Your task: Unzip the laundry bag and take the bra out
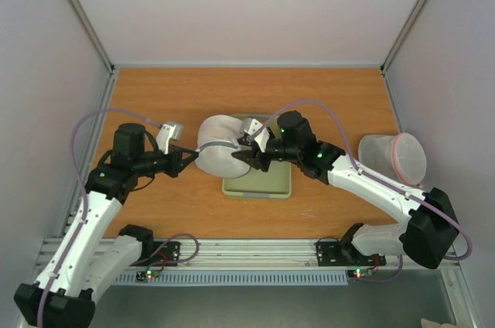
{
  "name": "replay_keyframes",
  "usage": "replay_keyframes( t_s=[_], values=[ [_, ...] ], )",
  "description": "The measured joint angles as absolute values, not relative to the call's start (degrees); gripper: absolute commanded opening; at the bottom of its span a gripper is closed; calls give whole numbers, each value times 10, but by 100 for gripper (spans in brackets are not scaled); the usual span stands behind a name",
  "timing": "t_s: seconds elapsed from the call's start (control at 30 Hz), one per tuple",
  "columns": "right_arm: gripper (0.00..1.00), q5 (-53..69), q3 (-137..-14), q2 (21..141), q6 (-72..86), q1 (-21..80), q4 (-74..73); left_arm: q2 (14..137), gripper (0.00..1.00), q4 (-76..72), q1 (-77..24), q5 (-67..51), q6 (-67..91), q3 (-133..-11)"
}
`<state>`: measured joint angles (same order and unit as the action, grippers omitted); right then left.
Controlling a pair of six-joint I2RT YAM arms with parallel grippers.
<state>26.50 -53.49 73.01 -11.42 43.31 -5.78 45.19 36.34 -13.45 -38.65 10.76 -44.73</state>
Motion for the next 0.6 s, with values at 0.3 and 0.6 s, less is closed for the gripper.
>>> replay_keyframes(
  t_s=[0.3,0.6],
  values=[
    [98,206,-560,731,-155,440,-118,459,1,415,-137,-347,-28,-504],
    [97,147,-808,781,-231,551,-260,466,1,438,-149,-348,-76,-519]
  ],
)
